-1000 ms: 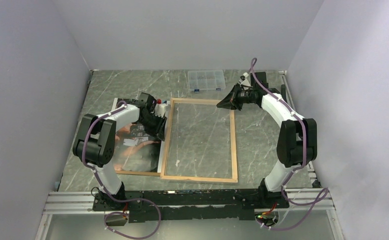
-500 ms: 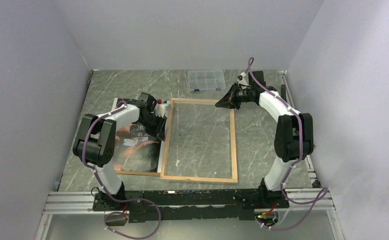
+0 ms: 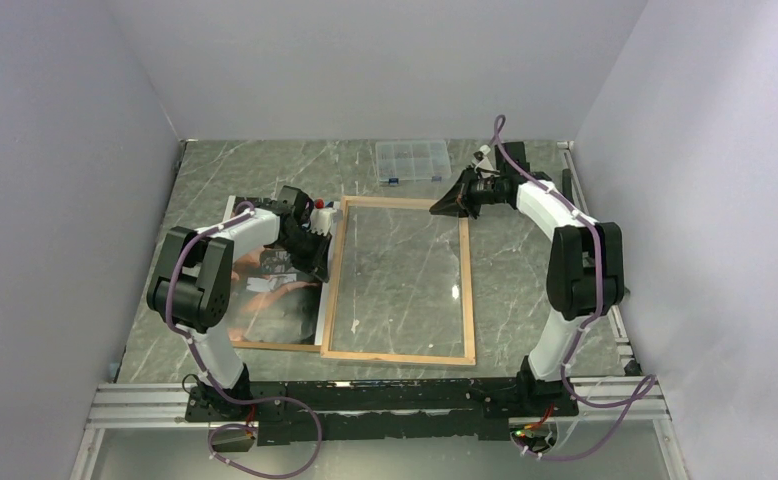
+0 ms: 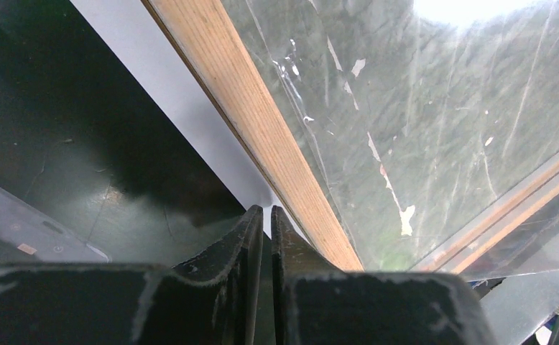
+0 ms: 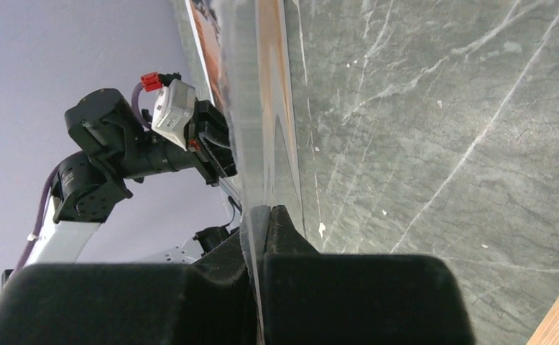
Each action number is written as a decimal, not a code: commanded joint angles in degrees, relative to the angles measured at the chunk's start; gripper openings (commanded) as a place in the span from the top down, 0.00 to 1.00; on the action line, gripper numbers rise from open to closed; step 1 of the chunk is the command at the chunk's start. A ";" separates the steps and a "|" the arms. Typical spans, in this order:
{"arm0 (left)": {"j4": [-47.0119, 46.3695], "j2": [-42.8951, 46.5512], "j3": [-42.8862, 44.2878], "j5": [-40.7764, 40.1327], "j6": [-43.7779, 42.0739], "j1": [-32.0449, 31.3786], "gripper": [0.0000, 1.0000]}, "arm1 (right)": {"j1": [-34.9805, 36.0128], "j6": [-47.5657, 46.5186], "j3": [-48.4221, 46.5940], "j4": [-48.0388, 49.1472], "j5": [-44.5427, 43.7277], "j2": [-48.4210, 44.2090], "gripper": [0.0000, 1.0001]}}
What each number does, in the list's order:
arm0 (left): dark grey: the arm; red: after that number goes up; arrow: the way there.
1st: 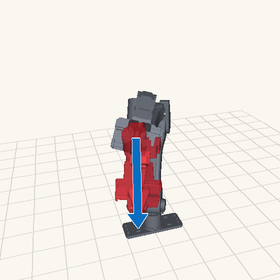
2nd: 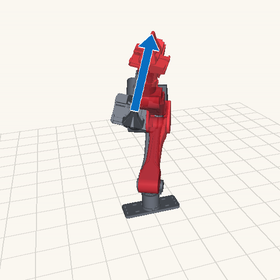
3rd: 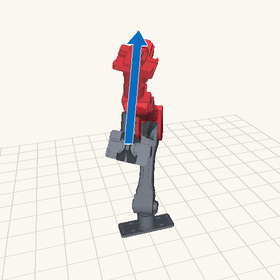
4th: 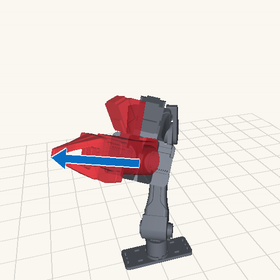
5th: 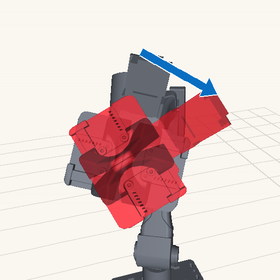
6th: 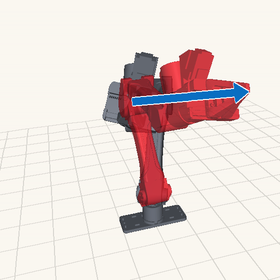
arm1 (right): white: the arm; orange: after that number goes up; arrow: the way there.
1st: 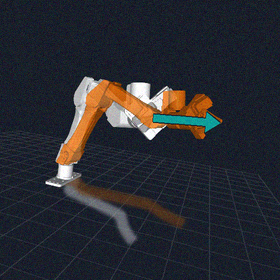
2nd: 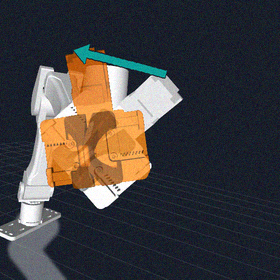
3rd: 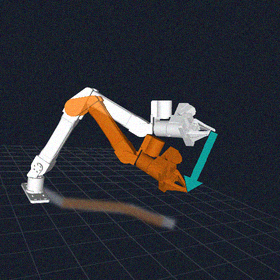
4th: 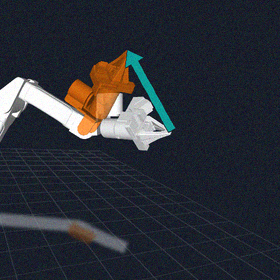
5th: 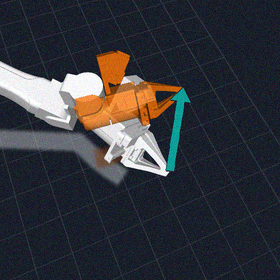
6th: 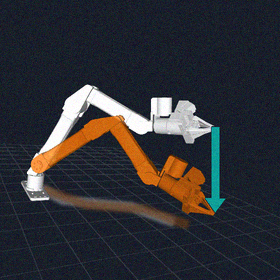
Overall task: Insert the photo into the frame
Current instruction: Place the photo frame item in the photo frame.
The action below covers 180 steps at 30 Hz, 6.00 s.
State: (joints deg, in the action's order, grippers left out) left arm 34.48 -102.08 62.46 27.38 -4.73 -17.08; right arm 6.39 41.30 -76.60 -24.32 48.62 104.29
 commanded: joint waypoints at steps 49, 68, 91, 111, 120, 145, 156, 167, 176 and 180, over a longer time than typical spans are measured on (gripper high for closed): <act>-2.24 1.45 -0.73 0.28 0.12 -1.38 0.92 | -1.12 -2.38 10.25 1.01 -3.90 -3.75 1.00; -2.32 0.14 -0.41 1.00 -0.31 -1.38 0.95 | 2.97 -1.22 7.29 -2.42 -8.70 -6.63 1.00; -2.36 0.51 -1.26 1.27 -1.46 -1.39 0.97 | 4.70 -0.28 0.51 -8.61 -5.70 -5.46 0.45; -1.47 0.98 -1.11 1.29 -1.03 -1.38 0.97 | 4.86 -1.75 14.34 -7.09 -6.35 -20.83 0.37; -1.43 0.59 -1.05 1.07 -0.87 -1.39 0.97 | 7.51 1.00 18.81 -2.97 -9.69 -22.91 0.61; -1.68 0.31 -1.55 1.87 -1.20 -1.38 0.97 | 8.14 11.16 16.94 0.55 -3.77 -22.09 1.00; -1.56 0.40 -1.46 2.06 -1.42 -1.38 0.97 | 10.66 14.34 14.59 -0.74 -7.86 -22.72 1.00; -1.60 0.91 -1.80 1.92 -1.43 -1.38 0.97 | 12.00 15.33 9.60 -4.01 -11.89 -22.31 1.00; -1.55 1.09 -1.94 1.98 -1.24 -1.29 0.97 | 12.52 12.23 11.56 -4.84 -11.83 -21.86 1.00; -1.34 0.87 -1.81 1.85 -1.33 -1.30 0.97 | 12.74 12.45 13.45 -3.53 -10.90 -22.22 1.00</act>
State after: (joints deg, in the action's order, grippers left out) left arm 33.19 -102.06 61.19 27.20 -5.34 -18.04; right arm 18.39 54.15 -64.42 -28.64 36.49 83.55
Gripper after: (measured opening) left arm 0.033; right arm 0.010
